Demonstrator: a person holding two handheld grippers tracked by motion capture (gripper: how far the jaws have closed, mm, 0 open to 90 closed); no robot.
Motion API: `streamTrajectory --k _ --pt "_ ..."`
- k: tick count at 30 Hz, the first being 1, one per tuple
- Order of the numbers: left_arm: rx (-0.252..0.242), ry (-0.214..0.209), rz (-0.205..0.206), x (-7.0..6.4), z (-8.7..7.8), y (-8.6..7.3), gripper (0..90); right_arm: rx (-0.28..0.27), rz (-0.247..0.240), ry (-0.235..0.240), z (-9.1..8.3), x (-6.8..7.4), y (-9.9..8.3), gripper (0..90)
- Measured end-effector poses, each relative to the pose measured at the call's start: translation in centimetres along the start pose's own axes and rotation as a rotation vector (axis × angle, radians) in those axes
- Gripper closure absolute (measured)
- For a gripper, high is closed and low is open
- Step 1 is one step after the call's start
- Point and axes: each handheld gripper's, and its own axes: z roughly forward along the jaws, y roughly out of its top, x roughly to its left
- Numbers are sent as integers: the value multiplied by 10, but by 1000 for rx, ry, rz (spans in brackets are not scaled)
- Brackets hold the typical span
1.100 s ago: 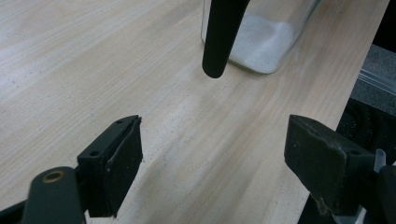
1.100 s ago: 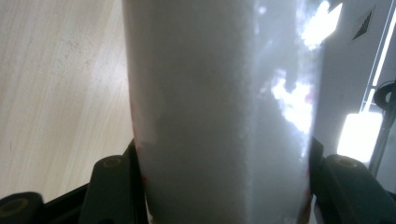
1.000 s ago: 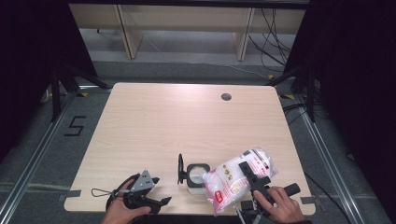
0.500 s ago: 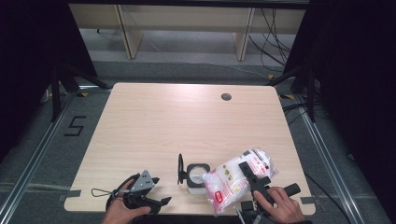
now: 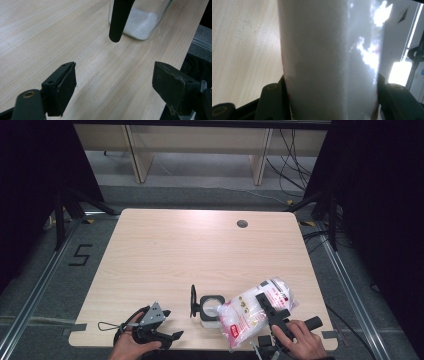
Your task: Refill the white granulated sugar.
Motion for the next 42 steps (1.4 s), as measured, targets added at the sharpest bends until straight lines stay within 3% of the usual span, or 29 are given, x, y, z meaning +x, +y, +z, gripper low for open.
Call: streamTrajectory --k 8,10,12,13,14,17,20,22,23,30,33,34,38,41,42 --pt "-9 -3 -4 0 0 0 190 -8 -24 -1 1 0 1 443" --pt "-9 -4 1 0 0 0 190 7 -7 10 -1 1 2 443" --pt "3 -1 31 2 -1 1 190 -3 -18 5 -1 0 2 443" --pt "-16 -8 6 0 0 0 190 -2 -14 4 -1 -1 3 443" --pt "7 -3 33 2 -1 1 190 -6 -31 -3 0 -1 3 443" --pt "-23 -6 -23 -2 0 0 190 -5 -30 -2 0 -1 3 443" --pt "-9 -5 19 1 0 0 190 -1 -18 5 -1 0 2 443" --pt "-3 -7 19 1 -1 0 190 11 1 11 -1 1 1 443" --pt "-4 -7 20 1 -1 0 190 -3 -27 10 0 -2 1 443" --pt "4 0 33 2 -1 0 190 8 -20 4 -2 -2 1 444" --pt "-12 -7 16 0 -1 0 190 4 -23 2 0 -3 1 445" --pt "-11 -7 -8 -1 0 0 190 21 0 16 -1 1 0 446" --pt "2 -1 31 2 -1 0 190 15 -14 27 0 -1 -1 447" --pt "4 -1 33 2 -1 0 190 -6 4 10 0 -1 -2 448" --pt "8 -3 32 2 -1 0 190 5 3 24 -1 -3 -2 448"
